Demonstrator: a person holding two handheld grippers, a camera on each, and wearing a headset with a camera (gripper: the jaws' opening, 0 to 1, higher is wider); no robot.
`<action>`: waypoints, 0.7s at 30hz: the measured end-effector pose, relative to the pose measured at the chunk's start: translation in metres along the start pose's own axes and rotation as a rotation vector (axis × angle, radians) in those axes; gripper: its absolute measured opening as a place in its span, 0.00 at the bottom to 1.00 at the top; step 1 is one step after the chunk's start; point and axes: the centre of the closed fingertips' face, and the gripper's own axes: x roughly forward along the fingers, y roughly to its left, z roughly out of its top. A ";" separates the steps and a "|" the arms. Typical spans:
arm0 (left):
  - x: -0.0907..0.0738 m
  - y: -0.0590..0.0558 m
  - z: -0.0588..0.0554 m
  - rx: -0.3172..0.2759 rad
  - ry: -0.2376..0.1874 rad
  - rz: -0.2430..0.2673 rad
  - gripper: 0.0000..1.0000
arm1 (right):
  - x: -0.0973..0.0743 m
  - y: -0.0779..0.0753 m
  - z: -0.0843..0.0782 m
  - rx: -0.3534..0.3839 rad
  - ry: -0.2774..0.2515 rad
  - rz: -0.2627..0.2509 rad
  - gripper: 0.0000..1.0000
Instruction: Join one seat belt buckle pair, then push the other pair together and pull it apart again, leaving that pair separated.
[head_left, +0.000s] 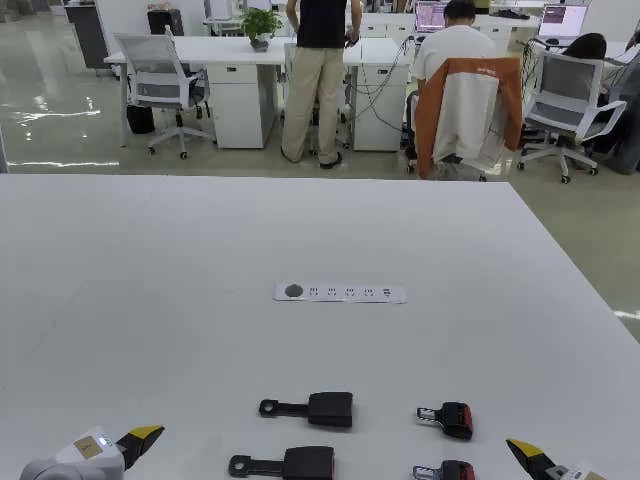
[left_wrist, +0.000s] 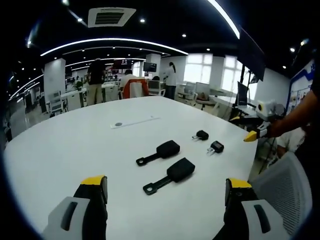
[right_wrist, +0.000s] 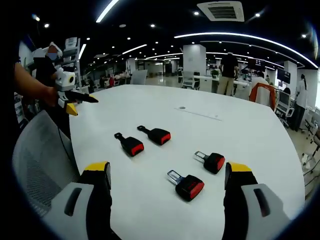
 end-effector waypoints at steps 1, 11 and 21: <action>0.000 0.000 0.000 0.000 -0.001 0.000 1.00 | 0.000 0.000 0.001 -0.002 -0.001 -0.001 0.94; 0.001 0.003 -0.001 -0.001 -0.002 0.000 0.99 | 0.001 0.000 0.000 0.002 -0.003 -0.003 0.94; 0.002 0.003 -0.001 0.002 -0.002 -0.004 0.99 | -0.001 -0.001 0.000 0.001 0.000 -0.007 0.95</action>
